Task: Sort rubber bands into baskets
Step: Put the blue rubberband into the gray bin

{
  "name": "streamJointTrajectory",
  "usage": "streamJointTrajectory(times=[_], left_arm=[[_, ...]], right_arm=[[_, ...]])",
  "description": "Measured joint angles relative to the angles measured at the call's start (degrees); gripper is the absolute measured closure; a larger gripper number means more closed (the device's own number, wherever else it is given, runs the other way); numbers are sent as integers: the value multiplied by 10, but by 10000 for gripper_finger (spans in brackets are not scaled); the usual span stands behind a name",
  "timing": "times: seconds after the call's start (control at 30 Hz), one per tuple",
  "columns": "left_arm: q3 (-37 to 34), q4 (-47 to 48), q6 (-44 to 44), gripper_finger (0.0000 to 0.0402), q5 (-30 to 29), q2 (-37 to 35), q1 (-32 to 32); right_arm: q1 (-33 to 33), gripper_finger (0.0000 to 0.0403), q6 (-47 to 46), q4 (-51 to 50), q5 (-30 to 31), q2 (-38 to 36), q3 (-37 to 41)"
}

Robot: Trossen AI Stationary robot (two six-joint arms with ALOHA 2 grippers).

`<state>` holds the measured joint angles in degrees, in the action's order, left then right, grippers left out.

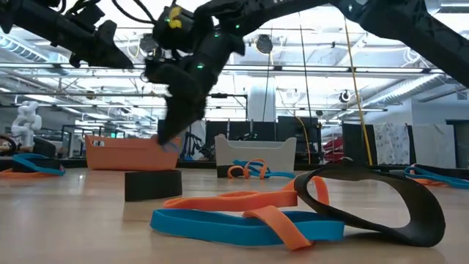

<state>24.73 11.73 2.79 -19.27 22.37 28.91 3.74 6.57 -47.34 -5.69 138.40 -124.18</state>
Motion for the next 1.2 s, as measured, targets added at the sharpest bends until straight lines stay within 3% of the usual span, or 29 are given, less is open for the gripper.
streamJointTrajectory(times=[0.17,0.33,0.53,0.73,0.9,1.2], left_arm=[[0,13,14,278,35,0,0],[0,31,45,278,73,0,-1],[0,30,60,278,150,0,-1],[0,26,63,278,160,0,-1],[0,20,59,278,160,0,-1],[0,-2,58,278,160,7,-1]], right_arm=[[35,402,10,-32,-2,-46,28],[88,403,8,23,-2,-127,154],[165,403,-46,215,0,-264,377],[223,403,-142,466,0,-344,557],[253,403,-176,509,0,-347,605],[258,402,-209,500,-2,-342,610]])
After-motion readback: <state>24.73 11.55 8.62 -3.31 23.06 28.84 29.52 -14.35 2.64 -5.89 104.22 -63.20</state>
